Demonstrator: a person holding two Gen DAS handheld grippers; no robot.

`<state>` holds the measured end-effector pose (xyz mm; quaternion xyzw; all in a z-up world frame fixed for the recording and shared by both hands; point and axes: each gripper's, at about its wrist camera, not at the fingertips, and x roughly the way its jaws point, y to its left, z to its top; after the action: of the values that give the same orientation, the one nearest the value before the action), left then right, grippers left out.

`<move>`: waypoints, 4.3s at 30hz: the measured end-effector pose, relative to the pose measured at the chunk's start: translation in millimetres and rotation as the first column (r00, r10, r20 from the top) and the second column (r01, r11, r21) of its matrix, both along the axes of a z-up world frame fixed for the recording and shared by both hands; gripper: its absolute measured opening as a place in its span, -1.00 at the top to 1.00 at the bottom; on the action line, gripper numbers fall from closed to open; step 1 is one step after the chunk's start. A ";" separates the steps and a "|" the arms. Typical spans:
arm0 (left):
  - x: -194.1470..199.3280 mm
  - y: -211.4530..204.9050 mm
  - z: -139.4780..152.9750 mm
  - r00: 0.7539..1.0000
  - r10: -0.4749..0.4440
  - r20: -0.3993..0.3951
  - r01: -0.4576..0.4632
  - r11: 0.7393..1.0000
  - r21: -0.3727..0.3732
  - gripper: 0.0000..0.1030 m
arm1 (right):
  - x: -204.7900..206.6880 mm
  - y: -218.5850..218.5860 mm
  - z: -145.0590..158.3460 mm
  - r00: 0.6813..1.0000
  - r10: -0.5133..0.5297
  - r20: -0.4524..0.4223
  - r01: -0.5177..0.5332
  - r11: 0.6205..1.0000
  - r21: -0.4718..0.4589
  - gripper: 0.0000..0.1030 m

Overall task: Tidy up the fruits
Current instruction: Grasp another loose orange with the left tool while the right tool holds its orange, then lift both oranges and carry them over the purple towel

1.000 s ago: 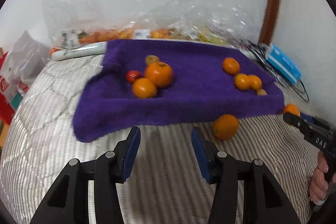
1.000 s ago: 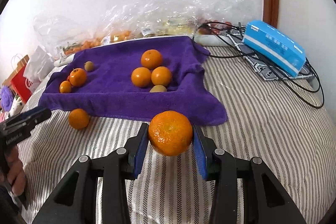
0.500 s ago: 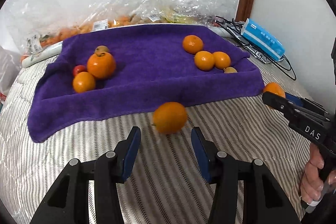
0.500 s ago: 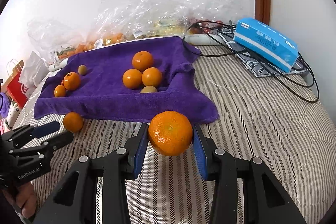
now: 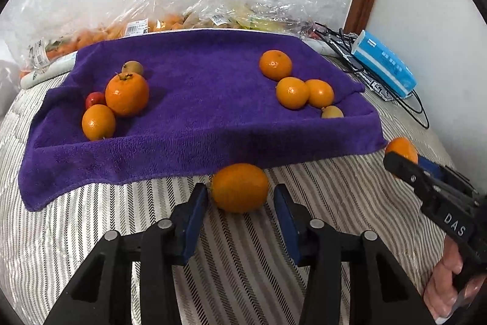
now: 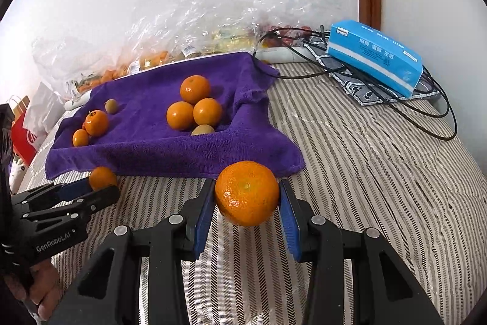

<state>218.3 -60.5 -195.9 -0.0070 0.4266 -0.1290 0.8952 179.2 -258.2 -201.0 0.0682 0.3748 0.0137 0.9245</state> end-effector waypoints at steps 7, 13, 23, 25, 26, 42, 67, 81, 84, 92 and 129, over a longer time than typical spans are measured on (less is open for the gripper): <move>2.5 6.7 0.1 1.000 0.003 -0.008 -0.003 0.997 -0.073 0.25 | 1.9 -0.1 -0.8 1.000 0.003 -0.010 -0.003 1.000 -0.001 0.20; 1.6 12.1 1.7 1.000 0.002 -0.001 -0.002 0.992 -0.127 0.26 | 0.9 0.7 0.3 1.000 0.008 -0.003 -0.008 1.000 0.001 0.20; -4.7 18.9 6.5 0.999 0.011 0.037 -0.005 0.986 -0.164 0.26 | 0.4 3.2 0.8 0.999 0.033 0.003 -0.033 0.999 0.003 0.20; -6.6 21.4 7.9 0.999 0.013 0.046 -0.005 0.984 -0.180 0.26 | 1.2 3.3 0.8 0.999 0.033 0.001 -0.033 0.999 0.003 0.20; -7.3 22.3 8.0 0.999 0.014 0.045 -0.005 0.982 -0.186 0.26 | 1.1 3.4 0.9 0.999 0.034 0.001 -0.034 0.999 0.004 0.20; -24.0 21.8 18.4 0.990 0.032 0.139 -0.006 0.984 -0.179 0.25 | -16.6 11.3 14.2 0.985 0.125 0.121 -0.129 0.991 0.025 0.20; -26.4 33.1 24.7 0.984 0.093 0.150 -0.060 0.975 -0.214 0.25 | -14.4 13.2 11.9 0.974 0.187 0.124 -0.199 0.975 0.094 0.20; -19.2 38.8 16.7 0.981 0.140 0.135 -0.114 0.977 -0.182 0.25 | -9.1 18.5 7.2 0.969 0.229 0.092 -0.239 0.963 0.121 0.20; -19.1 43.4 13.9 0.980 0.160 0.117 -0.139 0.975 -0.175 0.25 | -9.6 14.8 7.8 0.973 0.209 0.096 -0.220 0.966 0.132 0.20; -39.2 58.4 9.3 0.982 0.179 0.061 -0.164 0.968 -0.192 0.25 | -19.3 14.8 10.7 0.979 0.185 0.085 -0.197 0.966 0.165 0.20; -74.4 78.8 128.5 0.969 0.140 0.205 -0.100 0.976 -0.196 0.25 | -52.3 25.6 112.5 0.982 0.086 0.168 -0.087 0.996 0.001 0.20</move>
<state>143.9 18.3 -67.4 -0.1014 0.3111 -0.1132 0.9381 126.9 -232.6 -88.6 0.0543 0.2981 0.0612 0.9510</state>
